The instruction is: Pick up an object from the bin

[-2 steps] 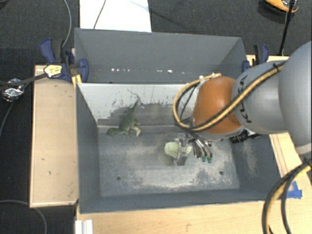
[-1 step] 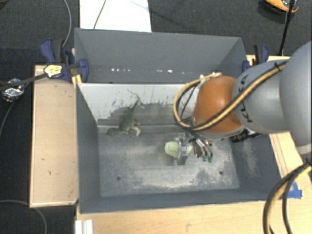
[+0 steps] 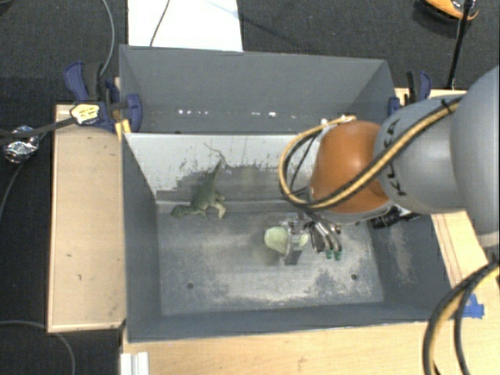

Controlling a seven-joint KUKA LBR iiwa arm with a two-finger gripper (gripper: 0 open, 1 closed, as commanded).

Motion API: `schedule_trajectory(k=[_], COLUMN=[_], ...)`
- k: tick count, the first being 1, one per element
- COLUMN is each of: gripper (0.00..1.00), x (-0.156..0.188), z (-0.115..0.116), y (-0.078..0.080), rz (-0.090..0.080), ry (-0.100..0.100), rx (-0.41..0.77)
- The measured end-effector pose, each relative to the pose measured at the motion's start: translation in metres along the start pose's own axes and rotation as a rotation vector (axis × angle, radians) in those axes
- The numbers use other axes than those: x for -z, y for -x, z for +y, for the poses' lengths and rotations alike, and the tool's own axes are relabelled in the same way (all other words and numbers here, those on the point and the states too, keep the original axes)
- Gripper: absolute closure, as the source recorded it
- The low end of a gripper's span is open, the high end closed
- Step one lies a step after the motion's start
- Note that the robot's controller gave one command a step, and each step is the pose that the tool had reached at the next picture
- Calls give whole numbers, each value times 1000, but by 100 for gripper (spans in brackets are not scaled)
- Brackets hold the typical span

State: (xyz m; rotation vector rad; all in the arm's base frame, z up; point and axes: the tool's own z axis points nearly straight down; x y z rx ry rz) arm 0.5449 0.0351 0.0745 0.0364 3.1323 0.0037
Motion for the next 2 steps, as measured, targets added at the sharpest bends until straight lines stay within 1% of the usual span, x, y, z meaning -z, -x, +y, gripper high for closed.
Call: schedule_trajectory(k=[1,2], gripper=[100,100], x=[21,41], z=[0,0], y=[-2,0], rz=[8,0], ry=[-1,0], rx=[-1,-1])
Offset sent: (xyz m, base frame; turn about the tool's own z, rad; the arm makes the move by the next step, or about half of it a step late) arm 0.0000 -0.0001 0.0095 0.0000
